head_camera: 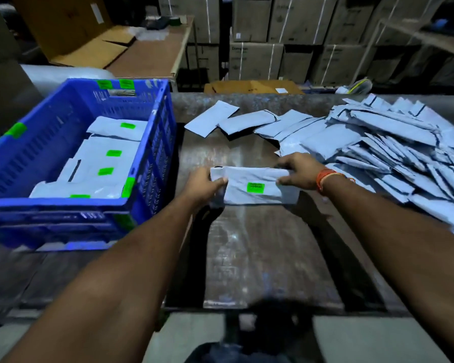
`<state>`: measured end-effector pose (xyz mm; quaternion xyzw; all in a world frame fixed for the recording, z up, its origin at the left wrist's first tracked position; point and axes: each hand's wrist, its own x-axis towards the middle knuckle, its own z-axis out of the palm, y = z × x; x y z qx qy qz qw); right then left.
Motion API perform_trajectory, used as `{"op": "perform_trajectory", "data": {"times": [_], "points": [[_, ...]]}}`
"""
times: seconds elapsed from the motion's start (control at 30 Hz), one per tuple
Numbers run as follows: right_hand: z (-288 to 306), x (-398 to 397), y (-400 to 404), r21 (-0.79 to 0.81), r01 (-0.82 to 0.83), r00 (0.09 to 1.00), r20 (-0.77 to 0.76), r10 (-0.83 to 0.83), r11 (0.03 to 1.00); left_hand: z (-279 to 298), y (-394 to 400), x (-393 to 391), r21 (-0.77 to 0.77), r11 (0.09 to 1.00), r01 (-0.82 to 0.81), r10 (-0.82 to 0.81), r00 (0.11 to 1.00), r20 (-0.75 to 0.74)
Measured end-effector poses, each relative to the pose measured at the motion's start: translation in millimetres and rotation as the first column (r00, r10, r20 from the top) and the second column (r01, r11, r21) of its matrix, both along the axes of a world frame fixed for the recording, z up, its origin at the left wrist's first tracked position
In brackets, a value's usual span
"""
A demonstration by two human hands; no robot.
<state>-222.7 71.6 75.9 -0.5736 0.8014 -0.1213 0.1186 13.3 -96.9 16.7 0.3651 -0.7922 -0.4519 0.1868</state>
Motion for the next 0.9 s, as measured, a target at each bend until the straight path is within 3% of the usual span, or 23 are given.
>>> {"op": "perform_trajectory", "data": {"times": [0.13, 0.2, 0.3, 0.4, 0.53, 0.73, 0.9], "points": [[-20, 31, 34, -0.101, 0.198, 0.921, 0.36, -0.15, 0.975, -18, 21, 31, 0.126, 0.991, -0.036, 0.03, 0.998, 0.053], [-41, 50, 47, -0.087, 0.309, 0.882, 0.398, -0.251, 0.947, -21, 34, 43, -0.016, 0.999, -0.031, 0.033, 0.978, 0.208], [-66, 80, 60, -0.104, 0.4, 0.913, 0.128, -0.386, 0.911, -25, 65, 59, -0.33, 0.944, -0.032, 0.17, 0.901, 0.398], [-83, 119, 67, -0.171, 0.329, 0.944, 0.057, -0.325, 0.929, -36, 100, 70, -0.528, 0.844, 0.095, 0.107, 0.934, 0.34], [-99, 152, 74, -0.113, 0.205, 0.973, -0.086, -0.215, 0.972, -54, 118, 69, -0.58, 0.769, 0.269, -0.068, 0.936, 0.344], [-115, 154, 73, -0.06, 0.156, 0.969, -0.186, -0.165, 0.986, -50, 123, 50, -0.537, 0.787, 0.302, -0.082, 0.915, 0.395], [-127, 148, 83, 0.007, 0.139, 0.97, -0.201, -0.134, 0.99, -68, 122, 45, -0.551, 0.731, 0.402, -0.074, 0.85, 0.522]]}}
